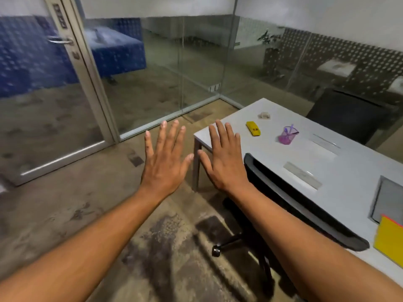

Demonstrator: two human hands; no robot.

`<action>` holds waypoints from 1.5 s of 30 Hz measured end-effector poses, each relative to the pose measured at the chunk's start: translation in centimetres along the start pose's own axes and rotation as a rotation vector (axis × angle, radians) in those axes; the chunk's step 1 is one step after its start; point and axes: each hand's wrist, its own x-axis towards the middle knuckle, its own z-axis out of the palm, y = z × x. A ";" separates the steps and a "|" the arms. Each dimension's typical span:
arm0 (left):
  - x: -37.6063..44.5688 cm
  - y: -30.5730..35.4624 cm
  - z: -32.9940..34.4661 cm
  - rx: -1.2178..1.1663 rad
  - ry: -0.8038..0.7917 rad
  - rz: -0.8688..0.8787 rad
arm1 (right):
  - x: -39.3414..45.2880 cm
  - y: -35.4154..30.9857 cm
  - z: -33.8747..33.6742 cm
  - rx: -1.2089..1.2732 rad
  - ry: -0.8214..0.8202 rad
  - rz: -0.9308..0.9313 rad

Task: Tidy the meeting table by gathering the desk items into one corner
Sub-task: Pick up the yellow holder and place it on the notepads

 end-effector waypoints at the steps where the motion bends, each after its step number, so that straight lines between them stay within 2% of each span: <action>1: -0.8 -3.1 0.0 0.019 -0.007 -0.019 | 0.9 -2.5 1.7 0.011 -0.011 -0.012; 5: -3.4 -14.5 -0.3 0.076 -0.030 -0.116 | 3.6 -11.4 7.7 0.018 -0.072 -0.079; 8: -4.6 -20.6 -0.8 0.107 -0.015 -0.164 | 5.4 -16.1 10.7 0.029 -0.106 -0.101; 13: -4.7 -27.1 -0.8 0.138 0.026 -0.214 | 10.0 -21.3 14.7 0.047 -0.143 -0.157; 18: -2.7 -31.4 2.1 0.147 0.011 -0.252 | 15.2 -23.0 18.8 0.087 -0.144 -0.178; 22: 1.1 -34.7 6.0 0.160 -0.055 -0.236 | 20.1 -22.6 23.1 0.110 -0.144 -0.132; 29: 12.7 -40.3 13.3 0.170 -0.141 -0.194 | 31.1 -19.3 30.3 0.175 -0.171 -0.028; 36: 25.0 -41.2 20.1 0.086 -0.160 -0.135 | 40.9 -13.3 34.2 0.163 -0.178 0.059; 45: 39.0 -41.5 31.3 -0.002 -0.199 0.055 | 50.2 -4.5 39.3 0.081 -0.204 0.241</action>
